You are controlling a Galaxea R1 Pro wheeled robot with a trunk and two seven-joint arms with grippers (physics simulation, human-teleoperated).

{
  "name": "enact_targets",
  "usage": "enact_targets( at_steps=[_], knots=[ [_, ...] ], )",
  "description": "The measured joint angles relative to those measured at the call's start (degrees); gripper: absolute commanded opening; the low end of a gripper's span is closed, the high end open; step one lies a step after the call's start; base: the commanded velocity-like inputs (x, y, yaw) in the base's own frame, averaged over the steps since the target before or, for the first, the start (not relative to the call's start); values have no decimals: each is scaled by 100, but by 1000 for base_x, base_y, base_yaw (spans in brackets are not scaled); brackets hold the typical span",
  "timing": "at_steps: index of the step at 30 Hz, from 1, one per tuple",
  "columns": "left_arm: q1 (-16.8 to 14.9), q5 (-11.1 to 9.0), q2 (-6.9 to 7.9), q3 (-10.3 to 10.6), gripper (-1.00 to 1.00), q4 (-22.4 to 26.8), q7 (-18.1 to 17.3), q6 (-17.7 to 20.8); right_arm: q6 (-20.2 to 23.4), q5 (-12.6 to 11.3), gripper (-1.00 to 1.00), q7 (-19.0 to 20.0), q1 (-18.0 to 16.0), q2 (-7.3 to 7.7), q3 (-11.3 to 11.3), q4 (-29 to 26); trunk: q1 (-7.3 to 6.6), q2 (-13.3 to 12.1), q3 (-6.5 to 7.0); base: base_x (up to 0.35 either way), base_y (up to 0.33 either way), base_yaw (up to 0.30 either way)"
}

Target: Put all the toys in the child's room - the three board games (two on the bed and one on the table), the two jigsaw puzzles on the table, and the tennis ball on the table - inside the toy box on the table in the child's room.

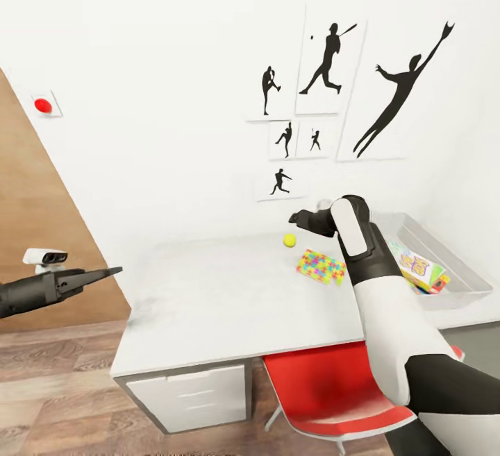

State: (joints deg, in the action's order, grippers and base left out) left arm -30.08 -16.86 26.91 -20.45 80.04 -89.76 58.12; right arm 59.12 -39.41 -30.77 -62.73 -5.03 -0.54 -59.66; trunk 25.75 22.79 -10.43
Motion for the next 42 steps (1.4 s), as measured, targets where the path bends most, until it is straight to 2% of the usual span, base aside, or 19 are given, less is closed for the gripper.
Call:
enact_targets(
  at_steps=[7, 16, 25, 31, 42],
  knots=[
    [7, 16, -52, 14, 100, 3, 0, -23, 7, -20, 100, 10, 13, 69, 38, -16, -2, 0, -33, 134, 0, 251],
    [6, 5, -52, 14, 100, 2, -1, -28, 5, -20, 100, 10, 71, 88, 51, -61, 0, 0, -45, 106, 0, 37],
    [4, 5, -48, 10, 100, 2, -1, -28, 49, -53, 100, 30, 75, 217, 128, -61, -2, 1, -12, 58, 41, -150],
    [5, -1, -49, -5, 100, 1, -1, -28, 22, -59, 100, 44, 88, 223, 125, -60, -2, 0, 19, 203, -41, -156],
    [6, 6, -27, -19, 100, 2, -1, -28, 23, -66, 100, 77, 98, 233, 125, -59, 0, 0, 24, 55, -71, -11]
  ],
)
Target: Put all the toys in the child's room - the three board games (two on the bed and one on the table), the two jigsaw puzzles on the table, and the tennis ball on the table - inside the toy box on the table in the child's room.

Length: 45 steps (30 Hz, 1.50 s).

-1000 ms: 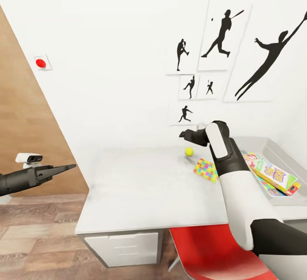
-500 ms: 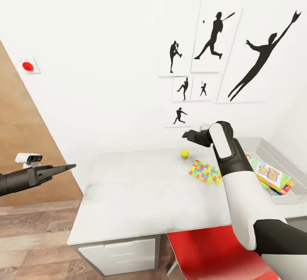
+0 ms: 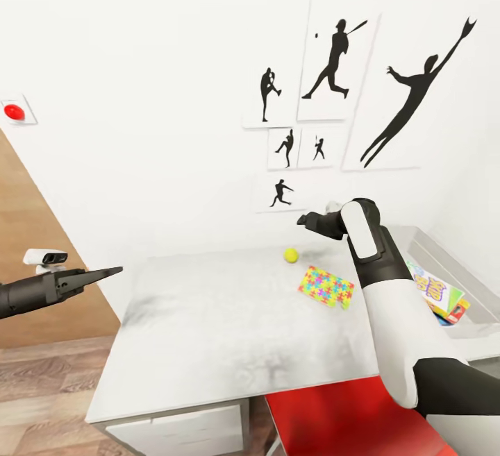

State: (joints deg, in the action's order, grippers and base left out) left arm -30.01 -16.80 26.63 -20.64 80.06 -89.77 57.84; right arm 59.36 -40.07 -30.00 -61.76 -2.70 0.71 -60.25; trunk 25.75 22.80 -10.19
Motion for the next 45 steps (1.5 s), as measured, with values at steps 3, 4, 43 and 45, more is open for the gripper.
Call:
enact_targets(
  at_steps=[3, 4, 43, 45],
  knots=[
    [0, 4, 4, -1, 100, -1, 0, 1, 1, 0, 100, 5, 2, 1, 0, 0, 0, 0, 0, 11, -12, 0],
    [0, 5, 5, -2, 100, -1, 0, 2, 2, -1, 100, 6, 2, 1, 3, 0, 0, 0, 0, 39, -5, 0],
    [0, -15, 24, -10, 100, -22, 0, 0, -222, 65, 100, -39, 11, -20, -42, 36, 0, 0, 0, 39, 53, -150],
    [0, -18, 24, -11, 100, -25, 0, 0, -229, 65, 100, -42, 12, -24, -50, 46, 0, 0, 0, 11, 14, -1]
  ],
)
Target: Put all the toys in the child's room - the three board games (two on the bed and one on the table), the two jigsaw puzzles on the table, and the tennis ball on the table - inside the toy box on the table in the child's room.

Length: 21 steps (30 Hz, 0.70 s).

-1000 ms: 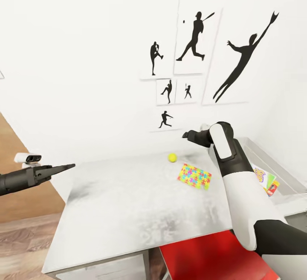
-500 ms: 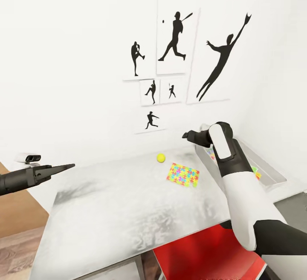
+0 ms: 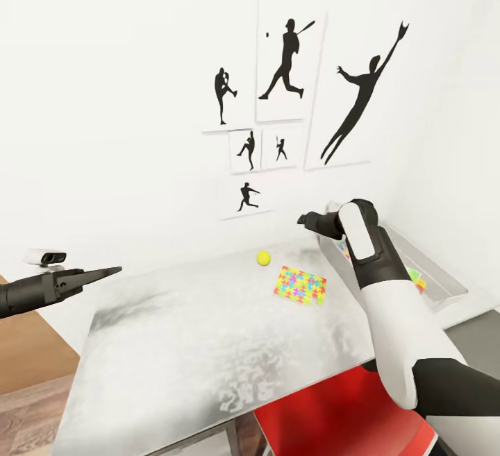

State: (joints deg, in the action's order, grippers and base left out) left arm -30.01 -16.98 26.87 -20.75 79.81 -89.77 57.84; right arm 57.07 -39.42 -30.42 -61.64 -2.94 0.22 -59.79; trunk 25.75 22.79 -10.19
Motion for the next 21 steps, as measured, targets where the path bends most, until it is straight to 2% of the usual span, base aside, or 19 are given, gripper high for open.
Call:
enact_targets(
  at_steps=[8, 21],
  knots=[
    [0, 15, 0, 0, 100, -1, 0, 0, -4, 4, 100, -2, -1, -2, -10, 7, -1, 0, 0, 127, 2, 0],
    [0, 5, 0, 0, 100, -2, 0, 0, -5, -11, 100, -9, -7, -27, -23, 15, 0, 0, 0, 47, 0, 0]
  ],
)
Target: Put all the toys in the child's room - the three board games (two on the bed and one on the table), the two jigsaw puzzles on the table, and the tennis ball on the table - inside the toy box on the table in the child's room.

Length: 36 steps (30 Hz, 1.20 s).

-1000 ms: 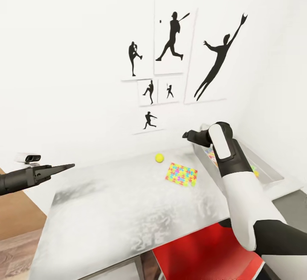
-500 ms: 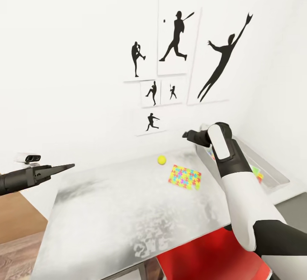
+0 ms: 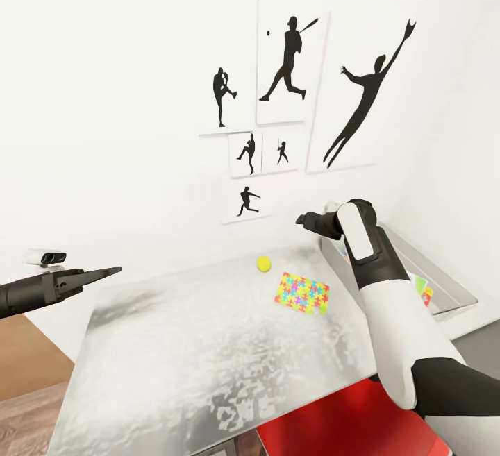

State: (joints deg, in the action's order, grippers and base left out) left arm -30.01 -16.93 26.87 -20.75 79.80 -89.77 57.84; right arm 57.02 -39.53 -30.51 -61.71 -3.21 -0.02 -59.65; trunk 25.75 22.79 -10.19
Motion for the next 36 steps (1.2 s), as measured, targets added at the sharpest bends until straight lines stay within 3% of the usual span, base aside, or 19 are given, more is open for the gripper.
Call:
enact_targets(
  at_steps=[11, 19, 25, 36],
  knots=[
    [0, 11, 0, 0, 100, 0, 0, 0, -236, 4, 100, -23, -5, -66, -9, 161, 0, 0, 0, 1, 0, 0],
    [0, 10, 6, -2, 100, 0, 0, 0, -791, 45, 100, -31, -365, -100, -12, 1659, 0, 0, 0, 0, 0, 0],
    [0, -5, 9, -1, 100, 0, 0, 0, -1543, 438, 100, -34, -979, -125, -208, 3118, 0, 0, 0, 0, 0, 0],
    [0, 1, 8, 3, 100, 0, 0, 0, -1735, 509, 100, 41, -1050, -103, -281, 3327, 0, 0, 0, 0, 0, 0]
  ],
)
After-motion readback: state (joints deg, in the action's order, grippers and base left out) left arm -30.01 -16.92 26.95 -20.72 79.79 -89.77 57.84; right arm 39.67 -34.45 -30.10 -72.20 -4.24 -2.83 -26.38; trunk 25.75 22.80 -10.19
